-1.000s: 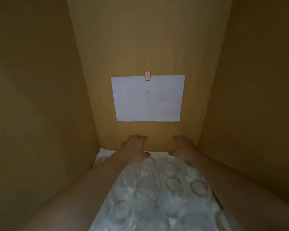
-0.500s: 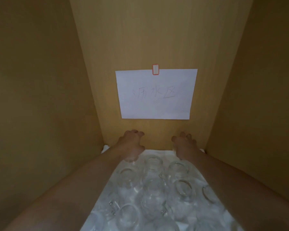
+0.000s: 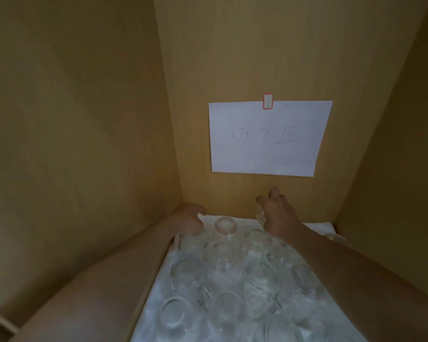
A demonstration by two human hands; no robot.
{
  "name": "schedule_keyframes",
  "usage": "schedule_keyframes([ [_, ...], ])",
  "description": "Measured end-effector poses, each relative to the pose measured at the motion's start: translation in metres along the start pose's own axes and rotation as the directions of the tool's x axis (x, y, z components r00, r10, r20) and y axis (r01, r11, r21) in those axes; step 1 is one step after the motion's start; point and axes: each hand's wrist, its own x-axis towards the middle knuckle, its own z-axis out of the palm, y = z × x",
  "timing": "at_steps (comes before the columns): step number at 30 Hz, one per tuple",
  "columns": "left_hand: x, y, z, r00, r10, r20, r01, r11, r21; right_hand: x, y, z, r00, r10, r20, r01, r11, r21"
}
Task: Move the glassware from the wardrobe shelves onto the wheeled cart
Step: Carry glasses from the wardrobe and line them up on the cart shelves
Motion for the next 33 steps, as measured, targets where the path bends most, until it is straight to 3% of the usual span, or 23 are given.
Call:
schedule_keyframes([
  [4, 0.003, 0.002, 0.011, 0.997, -0.027, 0.077, 0.019, 0.994, 0.106, 0.003, 0.002, 0.005, 0.999, 0.039, -0.025, -0.038, 0.999, 0.039],
  [8, 0.006, 0.01, 0.018, 0.966, -0.065, 0.249, -0.008, 0.96, 0.28, 0.007, 0.004, 0.007, 0.999, 0.04, -0.015, -0.039, 0.997, 0.06],
  [10, 0.008, 0.009, 0.021, 0.967, -0.045, 0.251, -0.045, 0.938, 0.343, 0.008, 0.005, 0.006, 0.999, 0.032, 0.009, -0.033, 0.997, 0.071],
  [23, -0.014, 0.016, -0.011, 0.996, -0.046, 0.08, 0.03, 0.981, 0.19, -0.004, 0.003, -0.025, 0.998, 0.062, -0.005, -0.062, 0.997, 0.045],
  [28, -0.041, 0.041, -0.049, 0.996, 0.007, -0.085, 0.002, 0.994, 0.113, -0.018, -0.004, -0.06, 0.992, 0.087, -0.096, -0.085, 0.996, 0.025],
  [33, -0.073, 0.069, -0.08, 0.95, 0.088, -0.299, -0.13, 0.984, -0.123, -0.045, -0.006, -0.092, 0.955, 0.193, -0.226, -0.167, 0.977, 0.129],
])
